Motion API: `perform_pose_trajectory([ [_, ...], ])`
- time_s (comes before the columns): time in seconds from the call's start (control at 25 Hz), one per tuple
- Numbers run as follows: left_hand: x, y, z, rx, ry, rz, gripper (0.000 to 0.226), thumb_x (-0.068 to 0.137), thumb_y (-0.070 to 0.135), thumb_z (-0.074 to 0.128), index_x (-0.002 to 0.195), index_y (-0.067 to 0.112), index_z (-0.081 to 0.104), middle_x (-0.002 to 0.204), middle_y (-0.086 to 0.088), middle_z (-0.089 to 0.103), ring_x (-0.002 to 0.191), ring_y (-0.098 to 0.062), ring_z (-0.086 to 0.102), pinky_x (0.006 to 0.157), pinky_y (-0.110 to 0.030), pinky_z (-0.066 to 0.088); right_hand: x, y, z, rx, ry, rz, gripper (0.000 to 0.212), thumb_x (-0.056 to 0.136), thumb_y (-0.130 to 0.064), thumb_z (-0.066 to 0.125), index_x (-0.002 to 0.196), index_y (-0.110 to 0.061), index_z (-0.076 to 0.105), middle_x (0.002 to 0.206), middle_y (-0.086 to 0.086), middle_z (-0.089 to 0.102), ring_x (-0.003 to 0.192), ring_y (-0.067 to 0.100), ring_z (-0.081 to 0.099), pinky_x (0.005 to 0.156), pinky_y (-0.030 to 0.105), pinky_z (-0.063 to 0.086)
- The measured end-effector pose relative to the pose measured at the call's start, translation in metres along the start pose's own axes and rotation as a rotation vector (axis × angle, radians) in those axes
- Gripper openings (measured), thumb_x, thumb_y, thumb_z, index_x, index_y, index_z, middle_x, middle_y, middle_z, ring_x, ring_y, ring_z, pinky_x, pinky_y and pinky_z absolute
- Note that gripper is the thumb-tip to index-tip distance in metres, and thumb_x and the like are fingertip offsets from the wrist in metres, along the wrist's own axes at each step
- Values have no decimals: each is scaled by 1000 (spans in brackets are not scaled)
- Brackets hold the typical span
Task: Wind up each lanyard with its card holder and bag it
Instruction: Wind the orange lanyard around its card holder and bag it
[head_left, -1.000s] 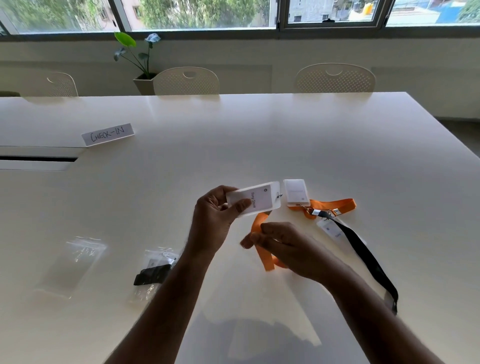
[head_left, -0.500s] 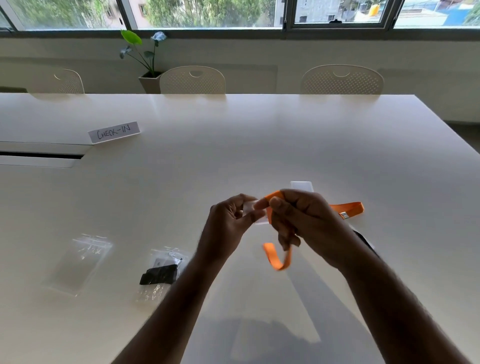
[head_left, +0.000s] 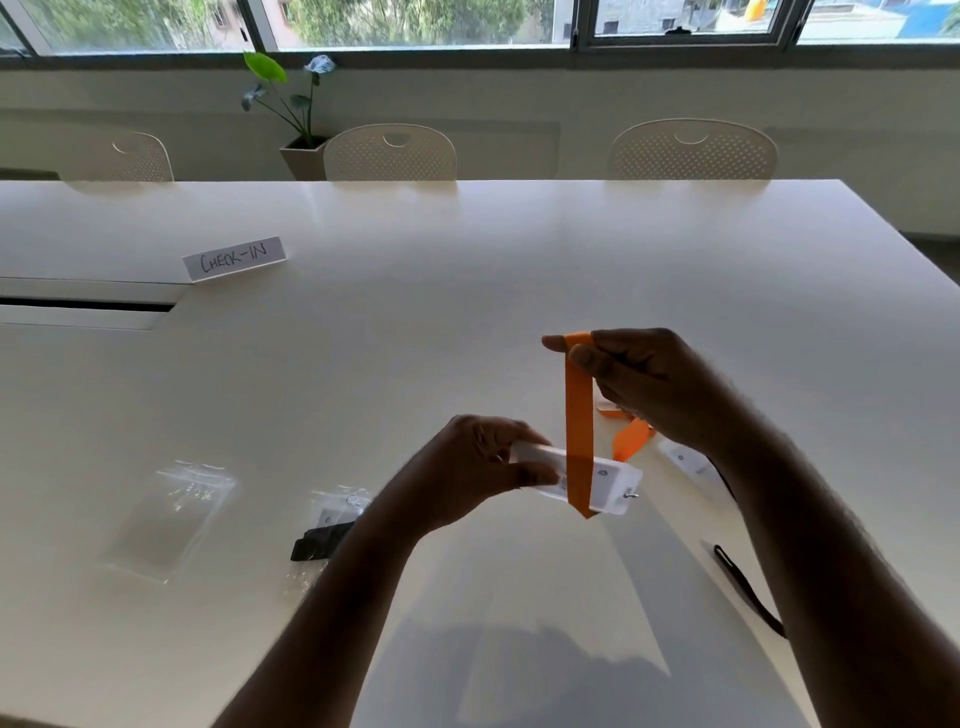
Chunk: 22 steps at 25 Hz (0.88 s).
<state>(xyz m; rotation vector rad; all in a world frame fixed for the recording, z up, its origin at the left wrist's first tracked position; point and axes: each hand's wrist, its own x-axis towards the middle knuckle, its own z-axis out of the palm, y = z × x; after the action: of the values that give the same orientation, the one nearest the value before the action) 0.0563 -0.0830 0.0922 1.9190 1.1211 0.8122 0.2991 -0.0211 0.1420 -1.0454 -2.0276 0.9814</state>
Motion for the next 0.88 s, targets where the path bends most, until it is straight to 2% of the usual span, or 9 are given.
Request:
perform_pose_trajectory([
  [0.08,0,4,-5,-38,15,16,15,85,47,79,96,56,72,96,26,76,91,-4,73,77,-14,58,-1,8,7,49,27,22,35,105,-51,53,134,-42,70,58,-14,44,52,2,41,51,19,32],
  [0.2,-1,9,-13,-233,51,41,29,86,18,84,97,44,78,97,14,80,89,-6,76,75,-16,58,-5,14,24,207,26,68,31,108,-33,55,133,-27,72,64,-16,57,59,5,51,56,20,41],
  [0.32,-2,10,-18,-305,82,38,28,85,9,83,95,35,80,93,9,80,85,-6,75,72,-19,59,-10,15,40,459,-15,170,24,103,-32,60,117,-20,76,87,-1,75,83,21,69,80,35,54],
  [0.4,-2,9,-18,-365,145,16,22,84,11,84,93,31,80,88,7,79,81,-7,73,70,-21,59,-20,17,52,473,1,145,24,98,-18,54,97,-24,77,82,-10,79,76,5,73,71,25,60],
  [0.48,-3,8,-18,-430,222,-18,19,81,17,86,92,31,81,86,5,78,79,-9,73,68,-26,62,-31,25,67,462,3,157,32,97,-9,50,87,-23,76,73,-6,78,61,8,64,57,25,49],
  [0.56,-4,5,-18,-437,278,-45,17,79,25,85,93,35,81,90,4,79,82,-11,75,68,-28,64,-38,35,77,504,-17,227,27,106,-12,47,106,-16,74,84,8,80,63,22,54,58,34,40],
  [0.64,-3,1,-18,-439,331,-85,16,79,28,83,94,35,80,93,2,79,86,-12,76,67,-27,63,-43,40,85,552,-58,205,30,114,-19,40,119,-15,70,99,10,81,69,20,61,61,32,44],
  [0.8,0,-4,-14,-429,419,-134,22,80,33,80,100,25,76,100,-1,79,94,-15,77,64,-28,63,-46,34,91,545,-105,129,40,102,-56,54,118,-27,77,103,9,79,81,20,74,62,27,52],
  [0.88,2,-4,-13,-448,461,-151,25,78,34,81,100,23,74,100,2,79,92,-14,78,62,-27,63,-46,32,91,454,-73,118,37,99,-59,61,116,-32,78,96,6,80,77,16,75,60,22,53],
])
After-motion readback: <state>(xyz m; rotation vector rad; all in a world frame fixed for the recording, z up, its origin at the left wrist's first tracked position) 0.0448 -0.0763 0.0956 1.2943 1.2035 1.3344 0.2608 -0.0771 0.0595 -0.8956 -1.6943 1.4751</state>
